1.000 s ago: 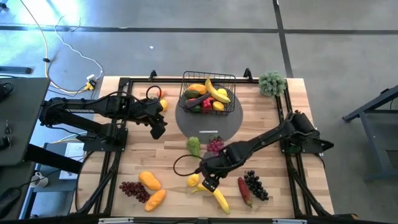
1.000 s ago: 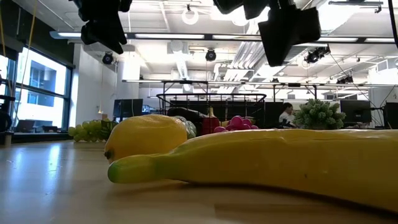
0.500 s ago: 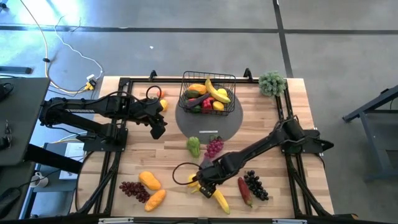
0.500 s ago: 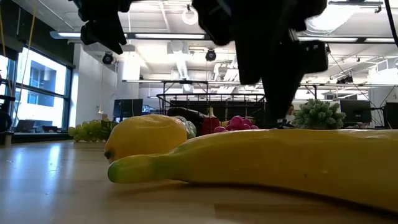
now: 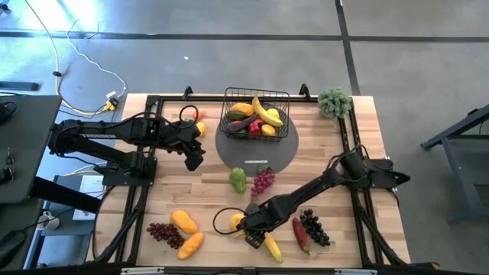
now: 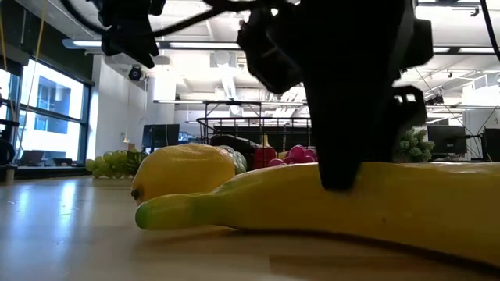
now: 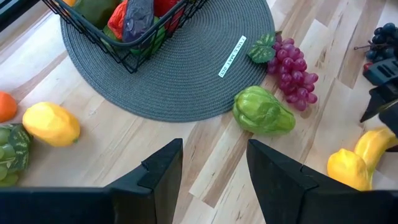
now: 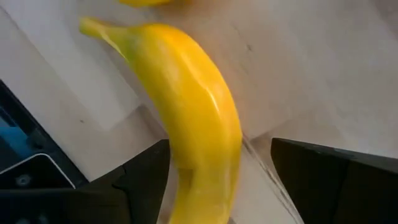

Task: Build produce basket
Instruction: Put the yellow banana into the wire basket

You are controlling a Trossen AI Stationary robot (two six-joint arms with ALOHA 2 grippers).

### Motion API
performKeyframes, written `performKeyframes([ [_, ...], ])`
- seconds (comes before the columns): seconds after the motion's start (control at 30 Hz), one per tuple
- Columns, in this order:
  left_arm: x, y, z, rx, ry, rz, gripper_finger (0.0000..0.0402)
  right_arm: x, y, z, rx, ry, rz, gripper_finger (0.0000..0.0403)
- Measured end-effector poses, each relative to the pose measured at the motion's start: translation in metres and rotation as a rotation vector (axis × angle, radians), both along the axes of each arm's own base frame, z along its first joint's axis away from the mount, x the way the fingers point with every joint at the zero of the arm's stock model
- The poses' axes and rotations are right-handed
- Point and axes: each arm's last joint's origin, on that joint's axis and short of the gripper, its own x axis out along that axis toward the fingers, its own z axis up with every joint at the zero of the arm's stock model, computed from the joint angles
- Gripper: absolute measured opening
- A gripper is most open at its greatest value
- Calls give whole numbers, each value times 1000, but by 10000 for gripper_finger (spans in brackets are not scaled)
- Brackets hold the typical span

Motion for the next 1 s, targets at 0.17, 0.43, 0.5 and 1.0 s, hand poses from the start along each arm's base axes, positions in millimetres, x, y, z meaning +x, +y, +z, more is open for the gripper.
performKeyframes([
  [0.17,0,0,0,3,2,-5,168,1,2,-10,35,46,7,257],
  [0.43,0,0,0,4,2,-7,168,2,1,-11,71,68,-23,149],
  [0.5,0,0,0,4,2,-7,168,2,2,-11,75,65,-15,114],
  [1.0,0,0,0,12,8,-34,168,-3,22,7,137,70,60,105],
])
